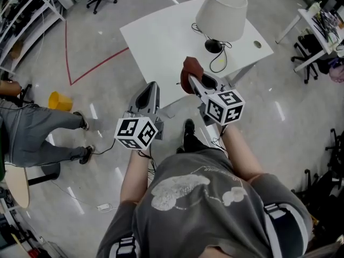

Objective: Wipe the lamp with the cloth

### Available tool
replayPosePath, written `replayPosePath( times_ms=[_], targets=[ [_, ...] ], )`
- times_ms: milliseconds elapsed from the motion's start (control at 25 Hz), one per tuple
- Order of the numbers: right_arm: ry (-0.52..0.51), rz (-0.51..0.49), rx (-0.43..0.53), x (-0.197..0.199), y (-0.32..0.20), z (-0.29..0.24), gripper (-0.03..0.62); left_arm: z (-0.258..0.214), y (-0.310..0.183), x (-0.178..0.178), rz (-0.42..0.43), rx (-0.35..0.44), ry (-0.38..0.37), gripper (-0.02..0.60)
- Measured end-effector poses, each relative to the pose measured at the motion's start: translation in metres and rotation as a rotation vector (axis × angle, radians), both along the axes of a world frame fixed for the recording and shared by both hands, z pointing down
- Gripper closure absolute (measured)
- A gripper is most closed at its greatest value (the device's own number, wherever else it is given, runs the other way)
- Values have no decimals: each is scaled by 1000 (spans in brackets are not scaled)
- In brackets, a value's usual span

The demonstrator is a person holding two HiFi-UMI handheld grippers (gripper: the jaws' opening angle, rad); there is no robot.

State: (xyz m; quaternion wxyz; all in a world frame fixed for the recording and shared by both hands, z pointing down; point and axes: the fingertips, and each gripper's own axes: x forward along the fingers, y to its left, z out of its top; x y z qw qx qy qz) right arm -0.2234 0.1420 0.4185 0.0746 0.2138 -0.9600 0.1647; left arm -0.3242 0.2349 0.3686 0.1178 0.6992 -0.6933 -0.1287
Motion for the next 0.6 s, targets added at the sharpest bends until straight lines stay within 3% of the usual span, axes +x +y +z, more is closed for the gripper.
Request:
replayPosePath(
  times_ms=[600],
  targets=[
    [-79,8,53,-67,-123,-29,503,-23,-152,-50,29,6,-62,574]
  ],
)
